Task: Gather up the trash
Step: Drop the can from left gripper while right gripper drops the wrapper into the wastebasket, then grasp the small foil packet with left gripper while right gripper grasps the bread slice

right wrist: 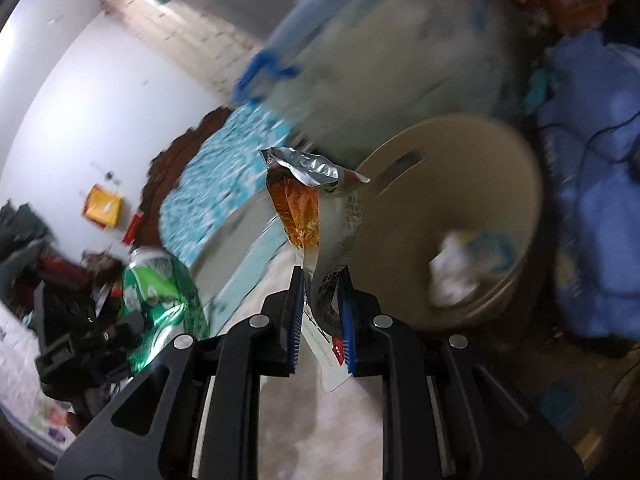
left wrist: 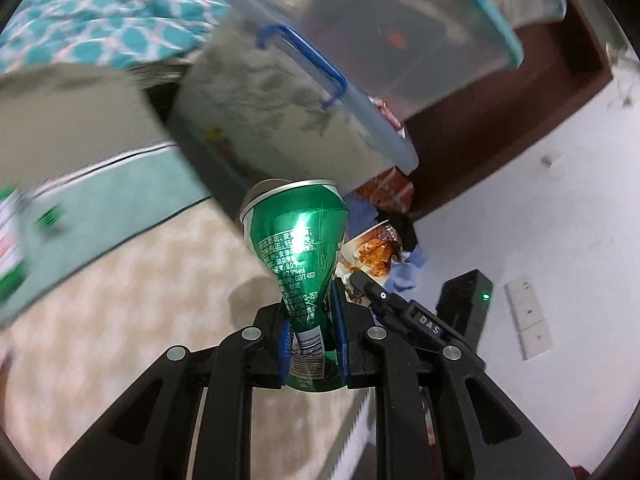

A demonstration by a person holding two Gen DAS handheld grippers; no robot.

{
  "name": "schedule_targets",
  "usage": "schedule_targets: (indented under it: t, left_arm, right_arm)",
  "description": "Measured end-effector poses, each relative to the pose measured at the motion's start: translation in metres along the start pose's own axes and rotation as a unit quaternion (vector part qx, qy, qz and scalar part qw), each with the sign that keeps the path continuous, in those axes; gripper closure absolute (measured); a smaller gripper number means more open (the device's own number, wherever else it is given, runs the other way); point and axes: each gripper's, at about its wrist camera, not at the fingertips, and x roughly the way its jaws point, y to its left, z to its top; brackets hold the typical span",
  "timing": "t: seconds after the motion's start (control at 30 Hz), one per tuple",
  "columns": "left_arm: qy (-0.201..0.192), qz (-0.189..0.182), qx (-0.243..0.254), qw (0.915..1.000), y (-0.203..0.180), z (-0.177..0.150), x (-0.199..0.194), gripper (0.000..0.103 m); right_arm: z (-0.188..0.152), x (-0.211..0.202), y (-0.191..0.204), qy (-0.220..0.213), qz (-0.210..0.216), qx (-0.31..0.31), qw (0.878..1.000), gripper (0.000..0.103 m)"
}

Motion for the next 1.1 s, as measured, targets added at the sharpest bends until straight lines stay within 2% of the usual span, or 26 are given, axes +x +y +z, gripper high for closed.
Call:
schedule_targets:
  t: [0.13, 0.17, 0.2, 0.23, 0.27, 0.3, 0.4, 0.47, 0.53, 0.63, 0.77, 0.9, 0.97, 1.1]
  left_arm:
    - [0.034, 0.028, 0.024, 0.9987, -0.014, 0.024, 0.063, 0.086]
    - [0.04, 0.048, 0.031, 0.9976, -0.016, 0.029, 0.081, 0.077]
    - [0.044, 0.062, 0.033, 0.9966, -0.016, 0.03, 0.09, 0.065]
    - [0.044, 0.082, 0.032, 0.9951, -0.015, 0.032, 0.099, 0.041]
    - [0.036, 0.102, 0.027, 0.9938, -0.014, 0.032, 0.105, 0.039]
    - [0.034, 0.106, 0.026, 0.9934, -0.012, 0.032, 0.106, 0.039]
    - [0.026, 0.097, 0.023, 0.9947, -0.012, 0.026, 0.094, 0.039]
    - [0.012, 0.103, 0.037, 0.9939, -0.017, 0.017, 0.071, 0.039]
    - [0.003, 0.098, 0.043, 0.9942, -0.019, 0.007, 0.048, 0.039]
    - [-0.005, 0.085, 0.04, 0.9955, -0.013, -0.023, 0.004, 0.039]
    - [-0.01, 0.101, 0.032, 0.9943, 0.009, -0.076, -0.055, 0.039]
    - [-0.038, 0.138, 0.002, 0.9897, 0.04, -0.126, -0.124, 0.039]
    - [-0.064, 0.158, -0.018, 0.9853, 0.056, -0.151, -0.163, 0.04]
    - [-0.105, 0.175, -0.057, 0.9772, 0.082, -0.179, -0.215, 0.043]
  right_arm:
    - [0.021, 0.01, -0.022, -0.005, -0.033, 0.007, 0.999, 0.081]
    - [0.025, 0.015, -0.026, 0.001, -0.038, 0.009, 0.999, 0.081]
    - [0.029, 0.019, -0.032, 0.008, -0.043, 0.009, 0.999, 0.068]
    - [0.029, 0.022, -0.032, 0.007, -0.048, 0.01, 0.999, 0.033]
    - [0.028, 0.021, -0.032, -0.009, -0.05, 0.01, 0.999, 0.021]
    - [0.031, 0.02, -0.031, -0.018, -0.052, 0.003, 0.998, 0.019]
    - [0.03, 0.014, -0.029, -0.031, -0.056, -0.008, 0.998, 0.024]
    - [0.029, 0.006, -0.029, -0.047, -0.049, 0.002, 0.998, 0.025]
    - [0.03, 0.002, -0.024, -0.054, -0.037, 0.005, 0.998, 0.032]
    - [0.026, 0.003, 0.001, -0.036, -0.007, -0.017, 0.999, 0.04]
    - [0.006, 0.025, 0.049, 0.019, 0.036, -0.066, 0.997, 0.047]
    - [-0.029, 0.072, 0.107, 0.101, 0.085, -0.102, 0.986, 0.052]
    - [-0.049, 0.096, 0.136, 0.135, 0.096, -0.124, 0.978, 0.052]
    - [-0.099, 0.151, 0.202, 0.202, 0.103, -0.194, 0.955, 0.056]
